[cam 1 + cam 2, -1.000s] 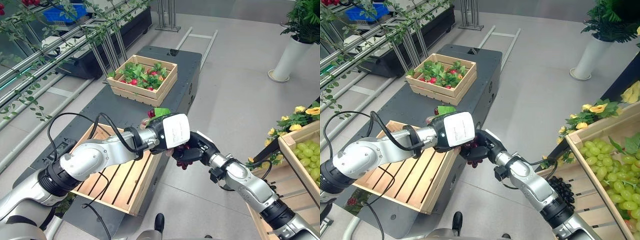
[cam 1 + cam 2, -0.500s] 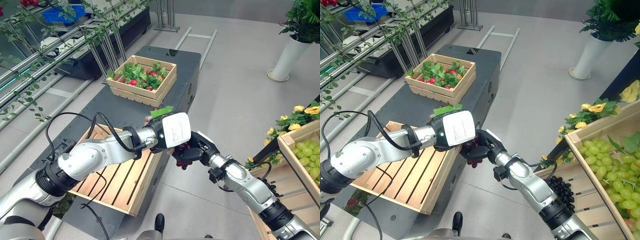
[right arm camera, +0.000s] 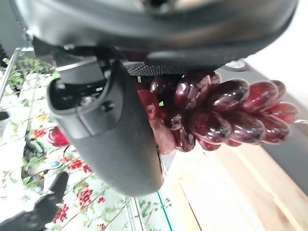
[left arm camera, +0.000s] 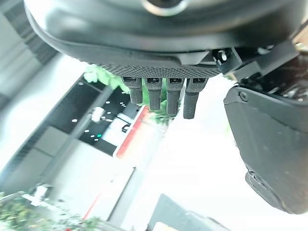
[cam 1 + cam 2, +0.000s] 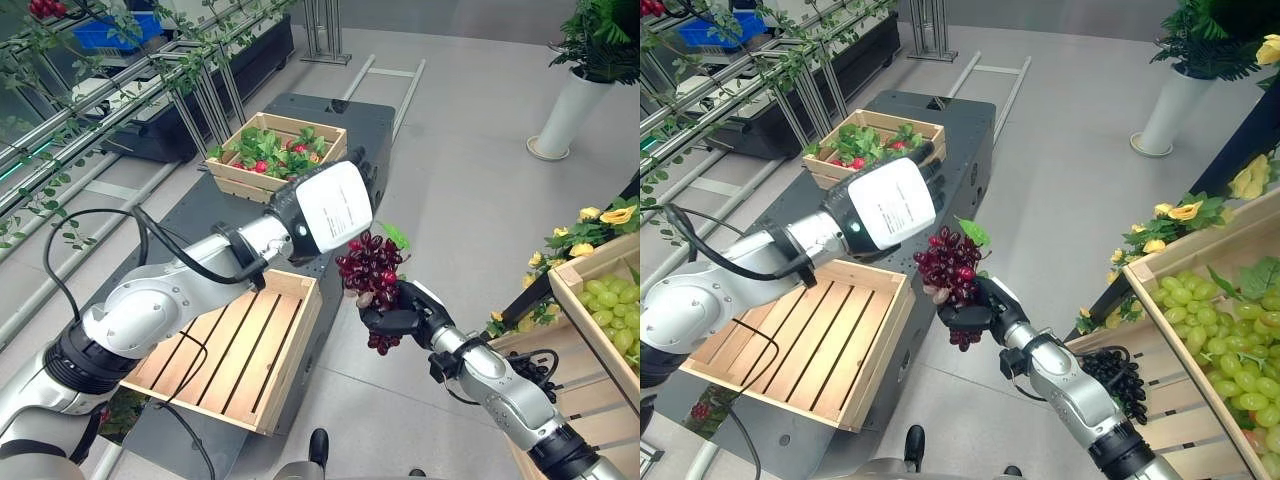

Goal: Pick up the fruits from the basket on one side to the basket on the other side

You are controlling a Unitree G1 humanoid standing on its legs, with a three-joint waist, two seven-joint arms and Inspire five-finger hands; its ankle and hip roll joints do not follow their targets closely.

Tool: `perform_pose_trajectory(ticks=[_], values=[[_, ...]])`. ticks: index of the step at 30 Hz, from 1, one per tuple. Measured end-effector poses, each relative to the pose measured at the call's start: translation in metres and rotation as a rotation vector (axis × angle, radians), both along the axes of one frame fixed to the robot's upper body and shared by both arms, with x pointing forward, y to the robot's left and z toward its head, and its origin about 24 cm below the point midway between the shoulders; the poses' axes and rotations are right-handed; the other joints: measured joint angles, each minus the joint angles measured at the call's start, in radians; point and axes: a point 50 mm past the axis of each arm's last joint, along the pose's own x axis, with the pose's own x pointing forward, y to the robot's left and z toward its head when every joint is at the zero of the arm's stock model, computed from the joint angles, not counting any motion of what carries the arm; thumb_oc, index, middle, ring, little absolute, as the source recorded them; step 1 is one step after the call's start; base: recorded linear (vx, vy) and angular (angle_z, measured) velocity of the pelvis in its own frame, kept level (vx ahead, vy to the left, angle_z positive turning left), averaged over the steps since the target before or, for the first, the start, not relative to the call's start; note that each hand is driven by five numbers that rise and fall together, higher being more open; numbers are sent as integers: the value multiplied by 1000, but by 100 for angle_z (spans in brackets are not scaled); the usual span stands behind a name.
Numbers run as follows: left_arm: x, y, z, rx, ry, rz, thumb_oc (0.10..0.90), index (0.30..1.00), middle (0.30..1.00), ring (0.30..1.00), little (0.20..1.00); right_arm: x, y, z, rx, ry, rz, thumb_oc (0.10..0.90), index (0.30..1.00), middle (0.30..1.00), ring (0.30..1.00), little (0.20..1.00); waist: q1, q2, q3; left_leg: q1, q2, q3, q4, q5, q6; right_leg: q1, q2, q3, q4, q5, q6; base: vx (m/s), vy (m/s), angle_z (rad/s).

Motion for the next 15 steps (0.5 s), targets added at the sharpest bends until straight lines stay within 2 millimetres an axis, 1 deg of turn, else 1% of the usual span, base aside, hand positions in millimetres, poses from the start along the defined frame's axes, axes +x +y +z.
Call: perform_pose_trajectory(ticks=[7, 12, 15], values=[[2, 8, 9, -48, -52, 44, 800, 900, 900, 900, 900, 1, -7, 0, -4, -3, -55, 400, 300, 300, 300, 300, -1, 0, 0, 4, 0, 11, 0, -2, 2, -1, -1, 17, 0, 0, 1, 9, 9, -4], [-2, 19, 21, -137, -116, 72, 800, 900, 900, 900, 900, 0, -17, -1, -3, -2, -131, 400, 300, 300, 300, 300, -3, -1, 0, 6, 1, 22, 0, -4, 3, -4, -2, 23, 0, 1, 1, 9, 12, -4], [-4, 28, 24, -218, -121, 62, 800, 900, 900, 900, 900, -1, -21, -1, -1, -1, -155, 400, 300, 300, 300, 300, -4, -2, -1, 8, 1, 27, 0, -6, 3, -6, -3, 31, 0, 1, 1, 5, 14, -6]])
